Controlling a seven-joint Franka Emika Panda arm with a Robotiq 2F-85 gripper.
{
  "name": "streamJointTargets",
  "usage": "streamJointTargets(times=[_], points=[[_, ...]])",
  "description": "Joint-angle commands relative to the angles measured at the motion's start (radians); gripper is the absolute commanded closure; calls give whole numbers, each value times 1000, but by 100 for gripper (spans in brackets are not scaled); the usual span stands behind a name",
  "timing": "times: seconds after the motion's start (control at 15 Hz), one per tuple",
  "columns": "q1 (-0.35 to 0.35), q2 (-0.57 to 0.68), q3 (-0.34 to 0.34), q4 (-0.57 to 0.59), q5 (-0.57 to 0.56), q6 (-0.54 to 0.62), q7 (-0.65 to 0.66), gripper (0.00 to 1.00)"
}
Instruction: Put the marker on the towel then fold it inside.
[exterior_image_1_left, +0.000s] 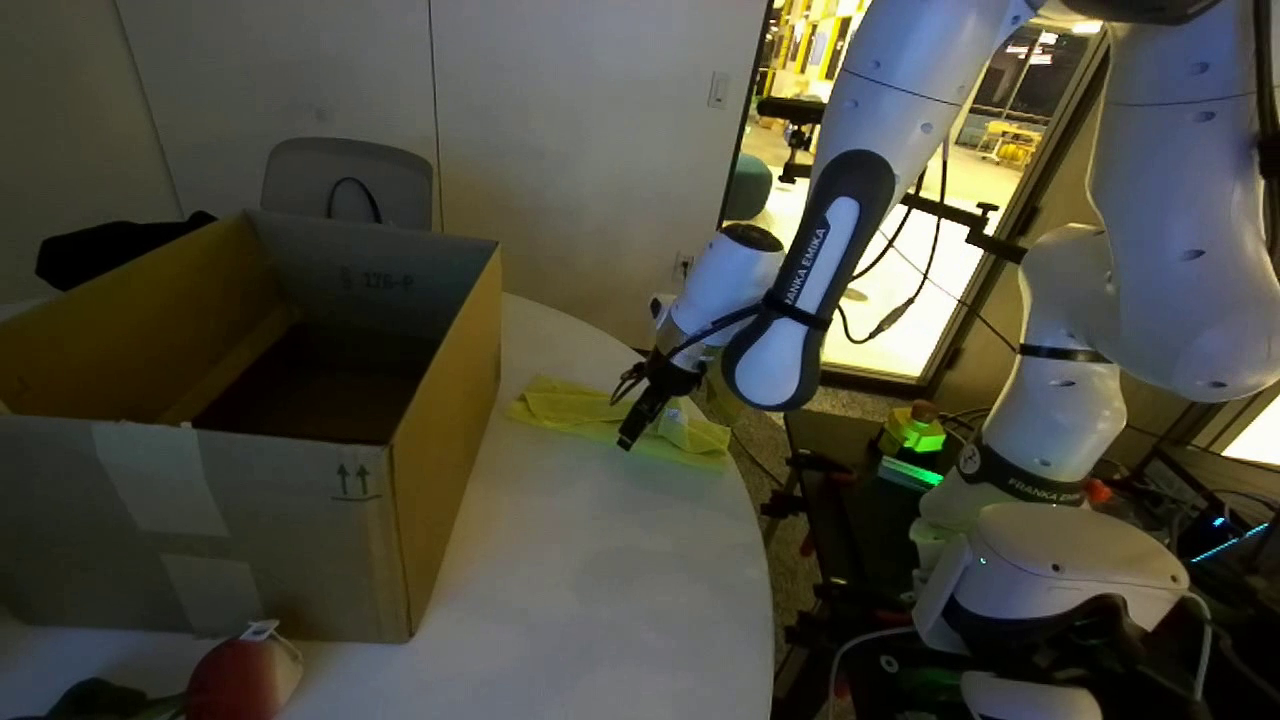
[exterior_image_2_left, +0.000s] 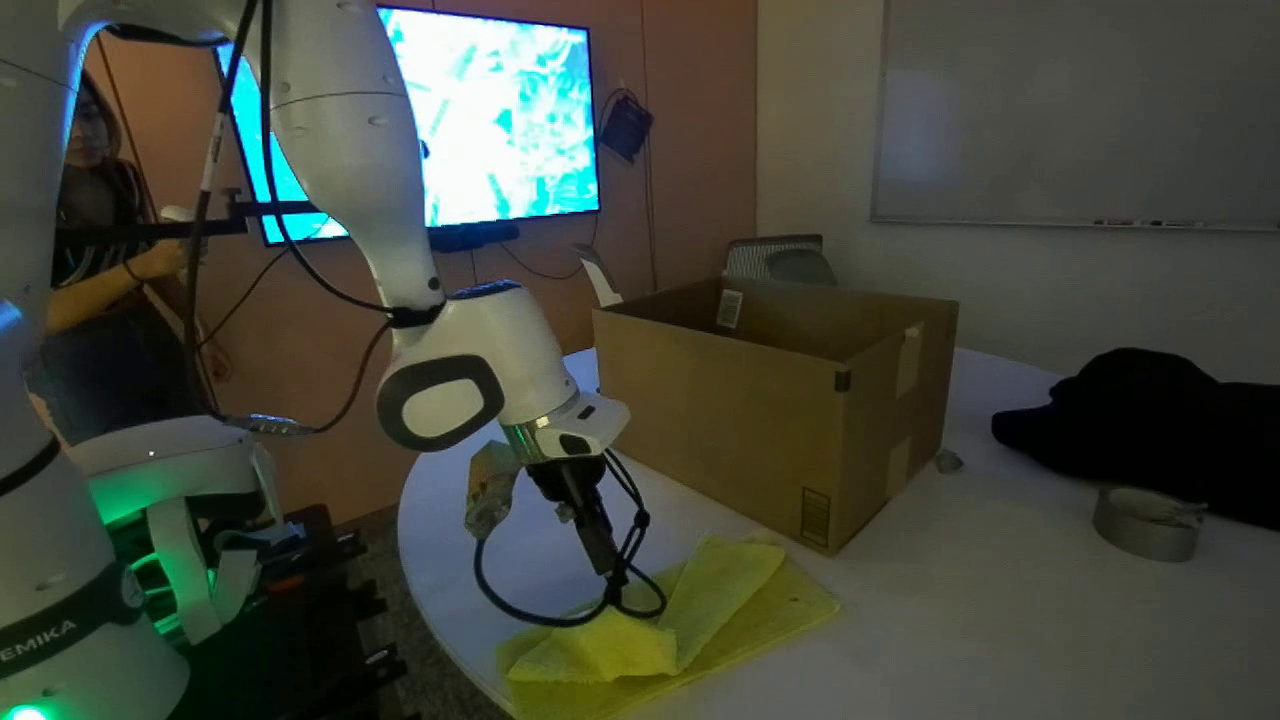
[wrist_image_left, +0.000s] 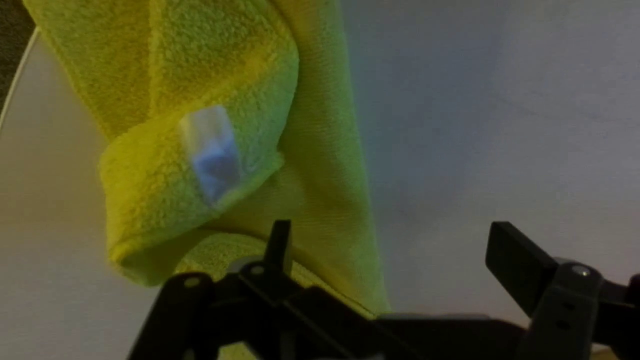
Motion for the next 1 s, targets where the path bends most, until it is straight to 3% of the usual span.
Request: streamJointTargets(times=[0.0,0.4,0.67,0.73,0.87,0.93], points=[[-114,89,63,113,-74,-56,-32,0],[-198,223,76,261,-147,-170,-86,0],[-259,241,110,314,-169,-251,-128,2],[-273,232,119,313,-172,-266,-142,27],[-299,202,139,301,-175,-296,-169,27],[-305,188,141,295,-177,-308,-181,35]])
